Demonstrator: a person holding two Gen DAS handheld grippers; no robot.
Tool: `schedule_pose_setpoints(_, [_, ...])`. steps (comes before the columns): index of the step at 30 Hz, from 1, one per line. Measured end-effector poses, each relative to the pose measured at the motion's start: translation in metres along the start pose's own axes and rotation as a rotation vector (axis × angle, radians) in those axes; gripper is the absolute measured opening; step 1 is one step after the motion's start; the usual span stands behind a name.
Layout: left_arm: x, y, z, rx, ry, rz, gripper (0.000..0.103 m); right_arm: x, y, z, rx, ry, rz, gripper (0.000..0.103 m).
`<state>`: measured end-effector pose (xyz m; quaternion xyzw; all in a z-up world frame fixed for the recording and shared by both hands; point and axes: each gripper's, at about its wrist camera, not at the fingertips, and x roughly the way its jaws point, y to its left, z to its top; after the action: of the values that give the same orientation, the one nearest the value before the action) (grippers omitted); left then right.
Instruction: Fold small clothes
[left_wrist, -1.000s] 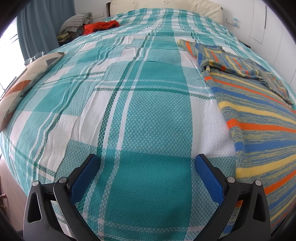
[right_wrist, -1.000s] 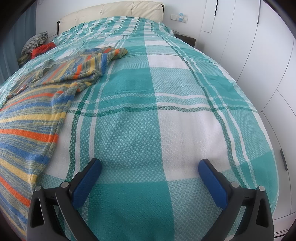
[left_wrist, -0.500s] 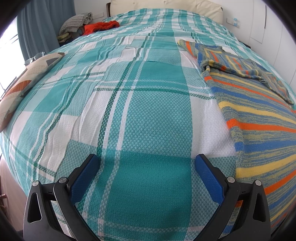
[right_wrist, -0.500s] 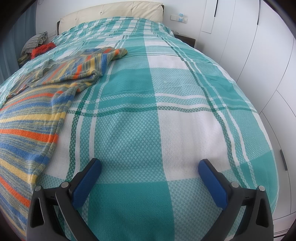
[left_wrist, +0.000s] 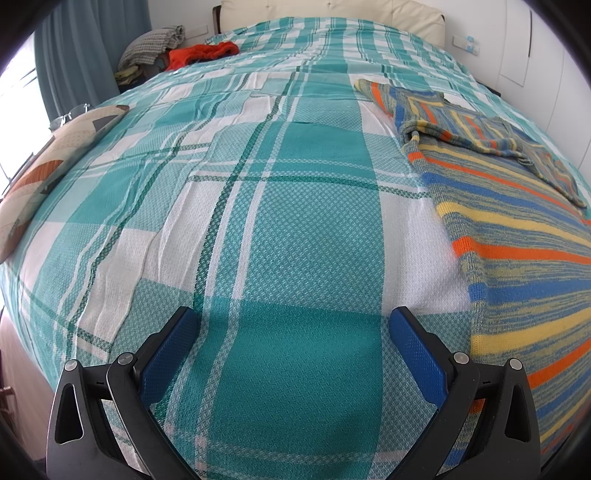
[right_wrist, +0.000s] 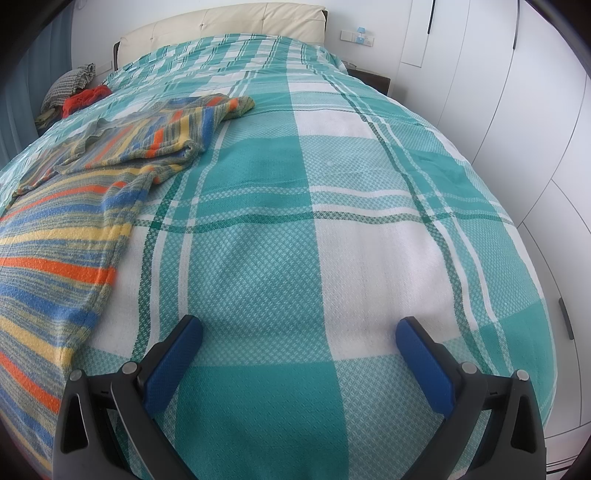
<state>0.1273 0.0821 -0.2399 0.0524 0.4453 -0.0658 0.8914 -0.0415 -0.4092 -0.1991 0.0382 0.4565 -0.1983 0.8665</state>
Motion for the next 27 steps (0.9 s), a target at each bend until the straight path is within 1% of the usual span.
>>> schedule_pose_setpoints(12, [0.0,0.001,0.0,-0.001,0.002,-0.006,0.103,0.0,0.0,0.0,-0.002,-0.001,-0.001,0.103])
schedule_pose_setpoints(14, [-0.002,0.005,0.004,0.001,0.031,-0.031,0.103,0.0,-0.002,0.003,0.0,0.013,0.006,0.103])
schedule_pose_setpoints(15, [-0.005,0.007,0.007,0.01,0.066,-0.043,0.102,0.0,-0.004,0.007,-0.001,0.032,0.016,0.103])
schedule_pose_setpoints(17, [-0.021,0.009,0.009,0.014,0.142,-0.066,0.101,-0.004,-0.008,0.018,-0.015,0.116,0.052,0.103])
schedule_pose_setpoints(18, [-0.034,0.009,0.005,0.007,0.154,-0.114,0.101,-0.008,-0.011,0.025,-0.012,0.175,0.081,0.102])
schedule_pose_setpoints(19, [-0.048,0.008,-0.002,-0.001,0.156,-0.175,0.101,-0.019,-0.014,0.03,0.005,0.222,0.133,0.101])
schedule_pose_setpoints(20, [-0.059,0.006,-0.011,-0.004,0.17,-0.224,0.101,-0.034,-0.016,0.032,0.022,0.247,0.2,0.101])
schedule_pose_setpoints(21, [-0.065,-0.001,-0.021,0.006,0.205,-0.258,0.101,-0.051,-0.015,0.032,0.022,0.267,0.269,0.101])
schedule_pose_setpoints(23, [-0.066,-0.02,-0.043,0.053,0.286,-0.291,0.1,-0.079,-0.005,0.025,-0.019,0.348,0.389,0.101])
schedule_pose_setpoints(24, [-0.064,-0.031,-0.052,0.081,0.318,-0.292,0.092,-0.089,0.003,0.016,-0.038,0.409,0.446,0.101])
schedule_pose_setpoints(25, [-0.06,-0.041,-0.06,0.107,0.348,-0.294,0.08,-0.093,0.011,0.005,-0.052,0.48,0.498,0.101])
schedule_pose_setpoints(26, [-0.055,-0.051,-0.065,0.13,0.376,-0.3,0.076,-0.095,0.02,-0.007,-0.062,0.539,0.534,0.1])
schedule_pose_setpoints(27, [-0.052,-0.06,-0.068,0.147,0.395,-0.302,0.072,-0.094,0.028,-0.019,-0.066,0.583,0.55,0.099])
